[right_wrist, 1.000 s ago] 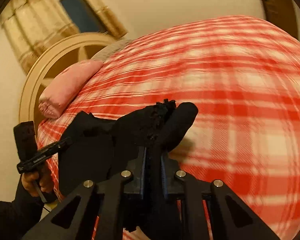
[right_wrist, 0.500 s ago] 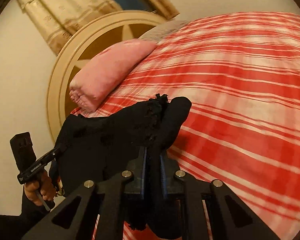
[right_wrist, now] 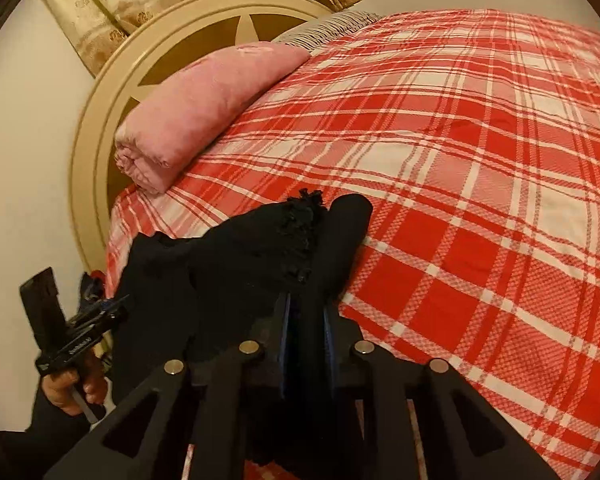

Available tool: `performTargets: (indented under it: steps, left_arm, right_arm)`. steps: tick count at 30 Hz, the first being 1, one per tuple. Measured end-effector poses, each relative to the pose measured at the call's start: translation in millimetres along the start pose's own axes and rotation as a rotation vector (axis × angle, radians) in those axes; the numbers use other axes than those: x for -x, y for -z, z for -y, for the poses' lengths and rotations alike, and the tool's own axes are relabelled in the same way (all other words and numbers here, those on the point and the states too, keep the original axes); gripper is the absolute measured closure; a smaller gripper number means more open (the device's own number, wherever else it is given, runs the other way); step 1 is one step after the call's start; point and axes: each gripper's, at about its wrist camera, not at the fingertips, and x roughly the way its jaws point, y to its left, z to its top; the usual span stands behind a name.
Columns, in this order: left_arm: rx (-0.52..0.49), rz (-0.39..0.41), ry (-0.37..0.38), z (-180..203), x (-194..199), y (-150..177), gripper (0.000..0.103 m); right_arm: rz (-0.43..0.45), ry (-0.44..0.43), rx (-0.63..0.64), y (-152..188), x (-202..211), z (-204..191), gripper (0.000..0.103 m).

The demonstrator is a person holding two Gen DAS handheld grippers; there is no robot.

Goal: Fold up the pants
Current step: 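Open both grippers and release the folded trousers onto the bed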

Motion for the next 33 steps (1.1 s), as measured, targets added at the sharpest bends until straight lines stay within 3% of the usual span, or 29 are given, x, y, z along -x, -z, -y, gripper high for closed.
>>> performTargets:
  steps: [4, 7, 8, 9, 11, 14, 17, 25, 33]
  left_arm:
    - [0.005, 0.003, -0.043, -2.8, 1.3, 2.5, 0.043]
    - [0.016, -0.003, -0.066, -7.2, 3.4, 4.0, 0.032]
    - [0.022, -0.003, -0.068, -8.5, 6.6, 4.7, 0.032]
    - [0.025, -0.002, -0.067, -9.4, 10.1, 5.4, 0.032]
    - [0.021, 0.008, -0.088, -9.1, 23.0, 7.3, 0.031]
    - [-0.006, 0.046, -0.134, -4.4, 48.0, 12.4, 0.021]
    - [-0.002, 0.088, -0.132, 1.0, 74.1, 15.5, 0.015]
    - [-0.015, 0.264, -0.099, 27.5, 143.2, 2.6, 0.007]
    - [-0.020, 0.333, -0.049, 38.4, 172.9, 1.6, 0.006]
  right_arm:
    - [-0.009, 0.025, -0.021, 0.7, -6.8, 7.8, 0.073]
    - [0.012, 0.050, -0.039, 0.5, -3.6, 14.1, 0.050]
    - [0.022, 0.053, -0.044, 1.2, 0.1, 15.5, 0.049]
    - [0.030, 0.061, -0.052, 1.6, 4.2, 17.2, 0.049]
    - [0.063, 0.158, -0.069, 3.7, 19.6, 20.0, 0.049]
    - [0.120, 0.234, -0.112, 9.7, 51.4, 18.6, 0.049]
    - [0.180, 0.345, -0.063, 19.7, 81.9, -9.8, 0.048]
    - [0.296, 0.385, 0.144, 58.2, 132.4, -116.7, 0.045]
    - [0.353, 0.428, 0.217, 82.3, 162.1, -167.7, 0.042]
